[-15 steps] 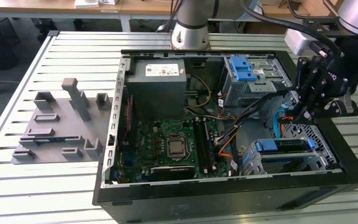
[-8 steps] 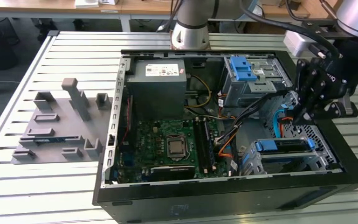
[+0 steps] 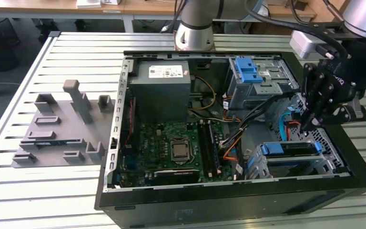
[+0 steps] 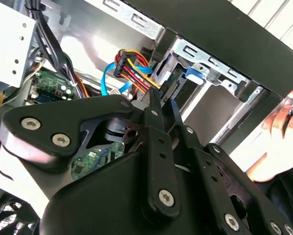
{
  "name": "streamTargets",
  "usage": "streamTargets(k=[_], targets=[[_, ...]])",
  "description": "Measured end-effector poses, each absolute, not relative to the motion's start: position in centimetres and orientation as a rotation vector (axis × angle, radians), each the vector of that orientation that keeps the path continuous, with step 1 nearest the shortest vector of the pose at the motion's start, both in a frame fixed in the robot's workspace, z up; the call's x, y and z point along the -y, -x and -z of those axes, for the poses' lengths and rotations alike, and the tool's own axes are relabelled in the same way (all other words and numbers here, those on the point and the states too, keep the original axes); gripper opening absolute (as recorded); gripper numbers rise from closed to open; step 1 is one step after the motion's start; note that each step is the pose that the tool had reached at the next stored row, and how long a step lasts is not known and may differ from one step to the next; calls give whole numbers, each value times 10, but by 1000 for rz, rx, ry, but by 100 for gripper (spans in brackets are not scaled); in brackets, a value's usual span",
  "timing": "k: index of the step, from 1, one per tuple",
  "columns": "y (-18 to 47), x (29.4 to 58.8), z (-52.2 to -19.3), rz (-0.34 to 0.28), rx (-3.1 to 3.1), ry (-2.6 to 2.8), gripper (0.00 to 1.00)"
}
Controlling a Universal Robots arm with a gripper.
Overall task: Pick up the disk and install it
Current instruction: 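Insert the first disk wire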
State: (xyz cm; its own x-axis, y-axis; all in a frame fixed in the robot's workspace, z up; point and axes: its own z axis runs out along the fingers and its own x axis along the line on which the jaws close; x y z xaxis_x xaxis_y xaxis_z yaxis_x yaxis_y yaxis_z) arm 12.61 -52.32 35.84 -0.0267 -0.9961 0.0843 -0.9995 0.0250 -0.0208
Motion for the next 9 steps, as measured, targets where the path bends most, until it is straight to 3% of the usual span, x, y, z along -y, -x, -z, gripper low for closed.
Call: streamTargets(k=[9], targets=[[-126, 523, -358, -123, 2211, -2155, 24]])
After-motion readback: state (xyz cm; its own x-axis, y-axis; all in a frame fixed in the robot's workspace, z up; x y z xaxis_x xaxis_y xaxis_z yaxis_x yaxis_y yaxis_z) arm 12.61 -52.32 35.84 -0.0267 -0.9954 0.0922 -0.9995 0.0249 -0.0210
